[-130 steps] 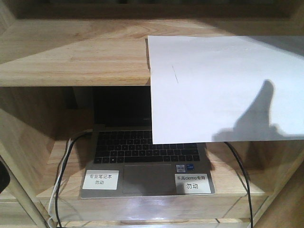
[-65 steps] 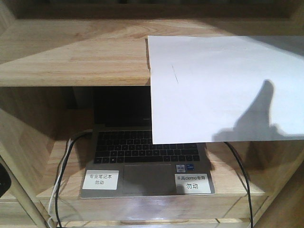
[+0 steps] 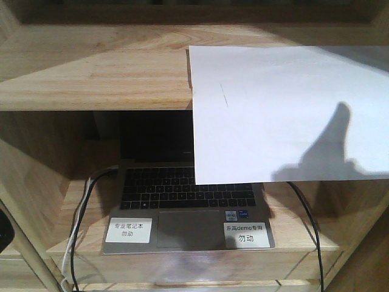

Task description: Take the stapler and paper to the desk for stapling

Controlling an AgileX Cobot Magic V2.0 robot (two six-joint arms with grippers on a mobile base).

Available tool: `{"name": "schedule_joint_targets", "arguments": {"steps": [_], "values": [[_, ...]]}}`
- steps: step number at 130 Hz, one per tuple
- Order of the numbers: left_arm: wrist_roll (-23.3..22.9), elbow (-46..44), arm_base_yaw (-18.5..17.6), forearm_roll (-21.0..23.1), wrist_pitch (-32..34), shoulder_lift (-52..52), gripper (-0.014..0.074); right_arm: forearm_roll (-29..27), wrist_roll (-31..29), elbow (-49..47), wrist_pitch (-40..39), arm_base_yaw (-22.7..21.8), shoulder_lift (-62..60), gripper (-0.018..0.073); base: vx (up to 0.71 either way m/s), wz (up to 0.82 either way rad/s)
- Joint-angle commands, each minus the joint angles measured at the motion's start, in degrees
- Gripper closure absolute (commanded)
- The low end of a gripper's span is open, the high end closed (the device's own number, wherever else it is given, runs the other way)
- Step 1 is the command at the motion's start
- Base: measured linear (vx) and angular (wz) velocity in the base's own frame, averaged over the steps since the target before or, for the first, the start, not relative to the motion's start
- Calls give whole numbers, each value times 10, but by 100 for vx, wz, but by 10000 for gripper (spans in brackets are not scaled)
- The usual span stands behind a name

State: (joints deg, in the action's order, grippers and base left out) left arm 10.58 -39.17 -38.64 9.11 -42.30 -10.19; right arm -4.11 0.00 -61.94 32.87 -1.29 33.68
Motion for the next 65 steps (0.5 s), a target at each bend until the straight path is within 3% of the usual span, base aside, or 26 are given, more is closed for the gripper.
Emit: {"name": "schedule_joint_targets", "arguments": {"steps": [1,46,65], "values": [[1,-15,-2,10,66,-8,603,-1,-3,-16,-40,-4,7,107,0,0],[1,-15,-2,10,66,-8,603,-1,-3,-16,-40,-4,7,105,0,0],[1,-15,-2,10,66,-8,603,-1,0,-16,-40,-4,7,57,0,0]]}}
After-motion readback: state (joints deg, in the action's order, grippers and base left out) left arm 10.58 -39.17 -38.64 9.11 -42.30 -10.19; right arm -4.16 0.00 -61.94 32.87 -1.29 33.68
